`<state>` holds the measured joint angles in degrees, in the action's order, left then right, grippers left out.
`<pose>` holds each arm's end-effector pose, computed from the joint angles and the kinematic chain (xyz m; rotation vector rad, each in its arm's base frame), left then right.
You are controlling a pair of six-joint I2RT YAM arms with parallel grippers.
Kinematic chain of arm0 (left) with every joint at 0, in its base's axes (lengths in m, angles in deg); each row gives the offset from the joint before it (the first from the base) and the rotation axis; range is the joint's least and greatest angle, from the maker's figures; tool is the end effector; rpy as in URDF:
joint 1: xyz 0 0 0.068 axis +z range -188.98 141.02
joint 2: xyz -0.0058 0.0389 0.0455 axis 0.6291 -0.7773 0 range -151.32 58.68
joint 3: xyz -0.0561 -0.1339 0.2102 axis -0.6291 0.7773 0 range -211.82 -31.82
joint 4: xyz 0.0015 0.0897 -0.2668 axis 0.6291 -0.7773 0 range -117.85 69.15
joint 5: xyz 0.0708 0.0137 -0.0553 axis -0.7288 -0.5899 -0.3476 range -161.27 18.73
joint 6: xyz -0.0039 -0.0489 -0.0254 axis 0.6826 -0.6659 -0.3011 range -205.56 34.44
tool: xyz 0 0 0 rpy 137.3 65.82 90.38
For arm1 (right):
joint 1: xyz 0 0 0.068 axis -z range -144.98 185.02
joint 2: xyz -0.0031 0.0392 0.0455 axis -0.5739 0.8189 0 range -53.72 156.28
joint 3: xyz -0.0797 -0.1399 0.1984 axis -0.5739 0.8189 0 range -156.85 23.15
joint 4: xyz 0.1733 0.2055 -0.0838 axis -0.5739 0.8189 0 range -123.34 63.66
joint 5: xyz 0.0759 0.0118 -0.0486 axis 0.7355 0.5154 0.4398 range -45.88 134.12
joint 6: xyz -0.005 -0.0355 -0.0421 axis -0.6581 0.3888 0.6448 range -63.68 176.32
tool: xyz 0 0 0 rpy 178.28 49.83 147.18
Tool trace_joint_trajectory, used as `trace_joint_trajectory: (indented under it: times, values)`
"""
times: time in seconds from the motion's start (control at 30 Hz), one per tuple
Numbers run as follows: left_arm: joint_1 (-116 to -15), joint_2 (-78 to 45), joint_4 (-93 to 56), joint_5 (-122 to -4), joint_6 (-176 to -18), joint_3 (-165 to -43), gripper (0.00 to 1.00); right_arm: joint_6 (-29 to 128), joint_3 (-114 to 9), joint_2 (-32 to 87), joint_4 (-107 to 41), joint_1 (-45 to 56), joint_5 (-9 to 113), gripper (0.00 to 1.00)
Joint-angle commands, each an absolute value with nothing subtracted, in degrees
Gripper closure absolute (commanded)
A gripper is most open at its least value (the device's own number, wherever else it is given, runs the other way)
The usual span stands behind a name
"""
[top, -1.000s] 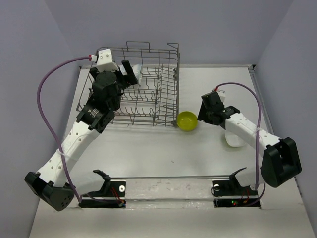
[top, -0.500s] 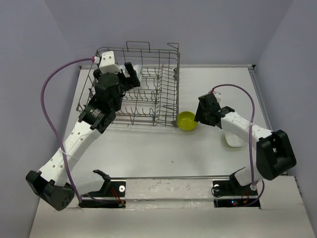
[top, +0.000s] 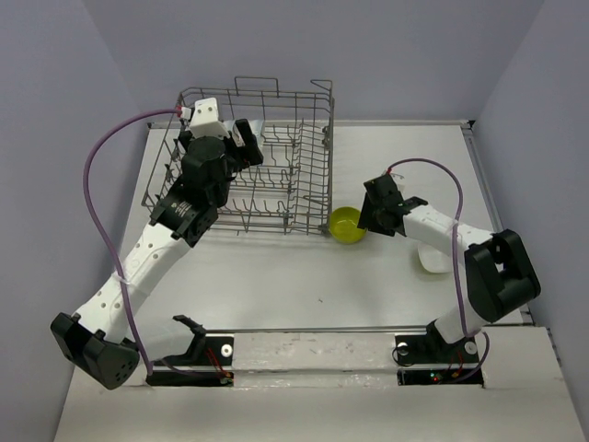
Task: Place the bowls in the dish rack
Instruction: Pick up the bowl from the center of the board.
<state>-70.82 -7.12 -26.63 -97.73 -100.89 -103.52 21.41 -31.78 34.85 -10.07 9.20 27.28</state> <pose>0.2513 -0.1364 0.4251 -0.1375 1.5700 -0.2844 0.3009 0.1335 0.1697 0.3075 2.4831 0.0564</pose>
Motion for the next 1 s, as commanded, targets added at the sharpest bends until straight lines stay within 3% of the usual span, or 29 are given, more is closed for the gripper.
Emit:
trace_joint_trajectory:
  times: [0.0, 0.1, 0.23, 0.6, 0.77, 0.97]
  values:
    - [-71.2, -7.3, -23.7, -97.3, -101.2, -103.1, 0.01, 21.2, -33.7, 35.6, -12.8, 9.5, 27.6, 0.46]
    - [-71.2, -7.8, -23.7, -97.1, -101.4, -103.2, 0.01, 20.8, -33.3, 35.9, -13.6, 9.5, 28.1, 0.55]
    - [-71.2, -8.3, -23.9, -96.5, -101.3, -103.4, 0.01, 20.6, -33.0, 36.2, -14.2, 9.5, 28.3, 0.58]
    - [-71.4, -9.3, -24.7, -95.7, -101.6, -103.9, 0.01, 19.7, -33.4, 39.2, -16.5, 9.5, 29.8, 0.60]
    - [-71.8, -10.0, -25.3, -95.4, -101.5, -104.5, 0.01, 19.1, -33.0, 39.8, -17.3, 9.5, 30.1, 0.73]
    - [-71.9, -11.5, -26.7, -94.9, -101.8, -105.6, 0.01, 18.5, -32.0, 39.4, -17.6, 9.5, 28.9, 0.97]
